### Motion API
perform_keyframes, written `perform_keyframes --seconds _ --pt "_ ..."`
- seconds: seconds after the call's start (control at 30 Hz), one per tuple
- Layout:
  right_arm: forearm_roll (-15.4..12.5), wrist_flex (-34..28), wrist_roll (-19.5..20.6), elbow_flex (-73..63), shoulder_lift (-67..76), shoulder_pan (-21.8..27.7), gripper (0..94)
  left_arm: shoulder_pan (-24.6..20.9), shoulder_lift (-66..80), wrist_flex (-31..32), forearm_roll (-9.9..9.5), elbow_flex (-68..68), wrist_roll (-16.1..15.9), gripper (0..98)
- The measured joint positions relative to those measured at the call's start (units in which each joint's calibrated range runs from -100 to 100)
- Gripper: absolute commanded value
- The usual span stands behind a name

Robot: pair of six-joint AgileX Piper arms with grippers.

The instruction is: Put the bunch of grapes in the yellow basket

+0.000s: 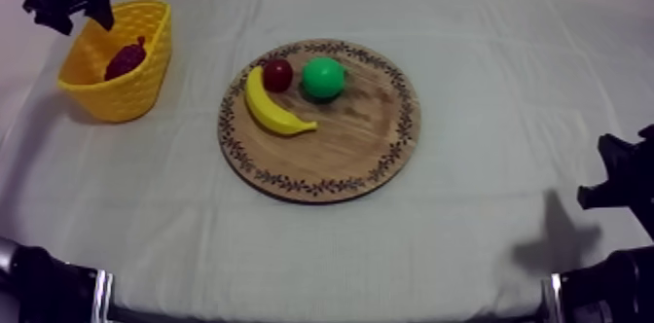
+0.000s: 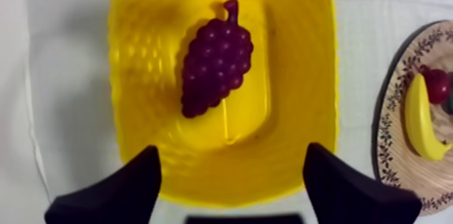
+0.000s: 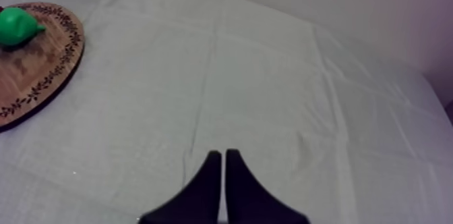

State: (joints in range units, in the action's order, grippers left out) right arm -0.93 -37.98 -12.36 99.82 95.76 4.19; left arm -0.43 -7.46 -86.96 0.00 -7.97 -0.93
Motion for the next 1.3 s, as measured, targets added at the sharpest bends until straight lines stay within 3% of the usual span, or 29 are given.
perform_keyframes --seconds 0.2,0.37,0.6,0.93,1.1,1.3 --pt "0.0 0.0 0.0 0.0 0.0 0.0 0.3 -0.7 10.5 1.1 0.38 -6.0 0.1 66.0" --pt "0.0 0.0 -0.1 0.0 0.0 0.0 0.3 -1.8 20.3 4.0 0.68 -11.6 -0.5 52.3" --pt "0.0 0.0 -0.1 0.0 0.0 0.0 0.3 -1.3 34.4 15.0 1.59 -24.3 -1.5 30.1" --pt "0.0 0.0 -0.1 0.0 0.0 0.0 0.3 0.4 55.0 32.0 1.83 -45.9 -2.7 9.0" --pt "0.0 0.0 -0.1 0.0 0.0 0.0 0.3 1.1 64.6 37.5 2.00 -56.1 -3.1 1.9" --pt "0.0 0.0 0.0 0.0 0.0 0.0 0.3 2.4 74.8 38.9 2.66 -64.7 -3.9 0.3"
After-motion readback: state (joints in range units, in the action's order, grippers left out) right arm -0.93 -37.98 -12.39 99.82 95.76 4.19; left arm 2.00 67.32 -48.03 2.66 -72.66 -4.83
